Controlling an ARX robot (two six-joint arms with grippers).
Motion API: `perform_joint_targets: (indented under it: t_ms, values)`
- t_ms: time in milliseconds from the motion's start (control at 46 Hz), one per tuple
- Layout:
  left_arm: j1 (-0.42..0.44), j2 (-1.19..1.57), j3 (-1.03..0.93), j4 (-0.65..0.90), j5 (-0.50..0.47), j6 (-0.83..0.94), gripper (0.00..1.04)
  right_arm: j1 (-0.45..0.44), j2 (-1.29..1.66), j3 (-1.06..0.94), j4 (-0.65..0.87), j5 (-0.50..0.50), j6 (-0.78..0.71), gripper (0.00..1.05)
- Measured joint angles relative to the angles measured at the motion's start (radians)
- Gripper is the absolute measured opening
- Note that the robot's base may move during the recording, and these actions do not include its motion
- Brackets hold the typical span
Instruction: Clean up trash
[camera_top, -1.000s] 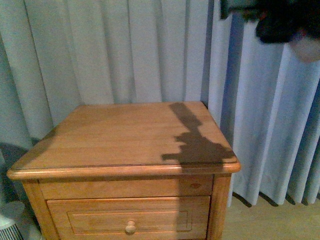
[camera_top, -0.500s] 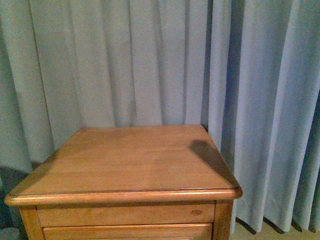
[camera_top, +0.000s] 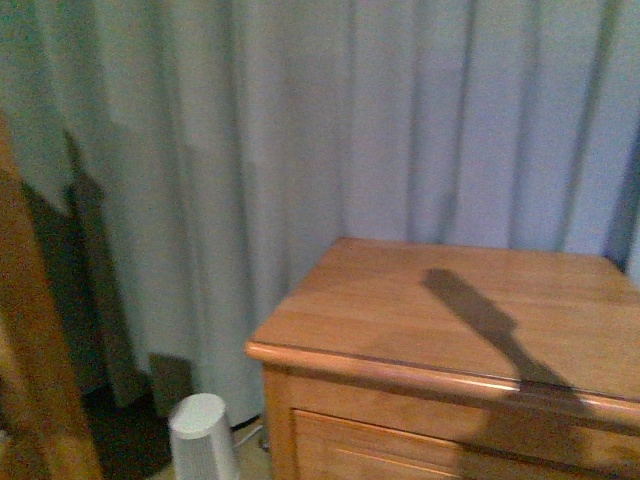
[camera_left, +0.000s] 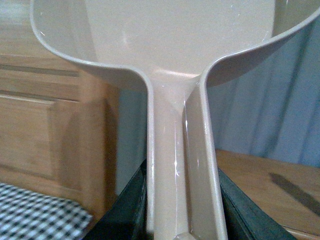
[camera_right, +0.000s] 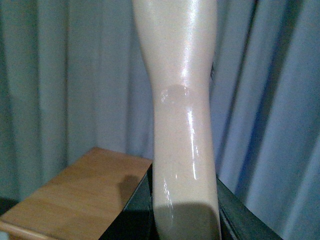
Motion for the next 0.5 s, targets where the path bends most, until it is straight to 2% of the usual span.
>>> perform_joint_targets:
  t_ms: [500]
  values:
    - [0.001,-0.002,0.0,0.0,0.004,-0.002,0.28,-0.001,0.007,-0.006,0.0,0.003,-0.002,0.19]
